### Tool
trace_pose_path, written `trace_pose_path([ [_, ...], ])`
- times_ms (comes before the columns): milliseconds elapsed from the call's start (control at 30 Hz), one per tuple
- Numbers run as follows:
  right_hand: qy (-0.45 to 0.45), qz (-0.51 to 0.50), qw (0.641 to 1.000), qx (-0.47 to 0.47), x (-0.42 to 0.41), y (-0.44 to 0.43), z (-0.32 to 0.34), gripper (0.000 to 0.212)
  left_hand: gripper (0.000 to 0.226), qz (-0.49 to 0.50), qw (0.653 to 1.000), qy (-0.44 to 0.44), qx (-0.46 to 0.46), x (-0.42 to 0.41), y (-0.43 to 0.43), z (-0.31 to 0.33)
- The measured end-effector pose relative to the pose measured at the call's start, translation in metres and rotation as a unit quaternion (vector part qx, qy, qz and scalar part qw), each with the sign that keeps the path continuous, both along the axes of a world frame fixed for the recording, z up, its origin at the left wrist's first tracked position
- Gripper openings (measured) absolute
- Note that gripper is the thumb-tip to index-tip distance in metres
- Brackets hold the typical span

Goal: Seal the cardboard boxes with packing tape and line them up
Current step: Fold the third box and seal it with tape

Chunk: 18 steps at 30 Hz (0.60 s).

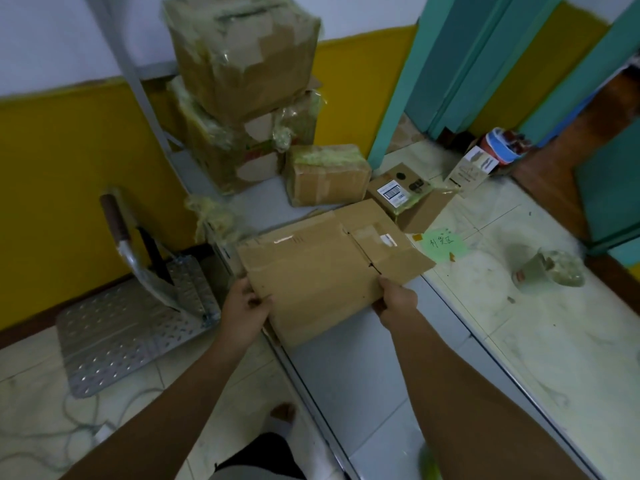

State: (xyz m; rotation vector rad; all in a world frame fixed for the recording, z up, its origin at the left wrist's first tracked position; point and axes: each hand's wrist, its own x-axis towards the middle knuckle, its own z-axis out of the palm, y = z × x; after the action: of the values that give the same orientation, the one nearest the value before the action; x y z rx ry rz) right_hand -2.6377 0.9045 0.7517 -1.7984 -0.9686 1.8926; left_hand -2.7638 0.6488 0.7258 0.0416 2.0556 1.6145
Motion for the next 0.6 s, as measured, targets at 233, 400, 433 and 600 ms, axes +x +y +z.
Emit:
trace_pose_path([
  [233,0.185,0.031,0.982,0.023,0.05,-0.026,0.03,0.031,0.061,0.024,0.96,-0.164,0.227,0.011,-0.007,0.021],
  [400,0.282,0.046,0.957,0.048,0.124,-0.052,0.062,0.041,0.081,-0.006,0.961,-0.12,0.248,0.032,0.008,0.048],
  [433,0.289,0.036,0.955,0.053,0.143,-0.053,0.067,0.043,0.075,-0.028,0.961,-0.107,0.252,0.038,0.014,0.053],
  [600,0.327,-0.114,0.932,0.106,0.264,-0.035,0.101,0.041,0.056,-0.153,0.951,-0.07,0.259,0.073,0.059,0.087],
])
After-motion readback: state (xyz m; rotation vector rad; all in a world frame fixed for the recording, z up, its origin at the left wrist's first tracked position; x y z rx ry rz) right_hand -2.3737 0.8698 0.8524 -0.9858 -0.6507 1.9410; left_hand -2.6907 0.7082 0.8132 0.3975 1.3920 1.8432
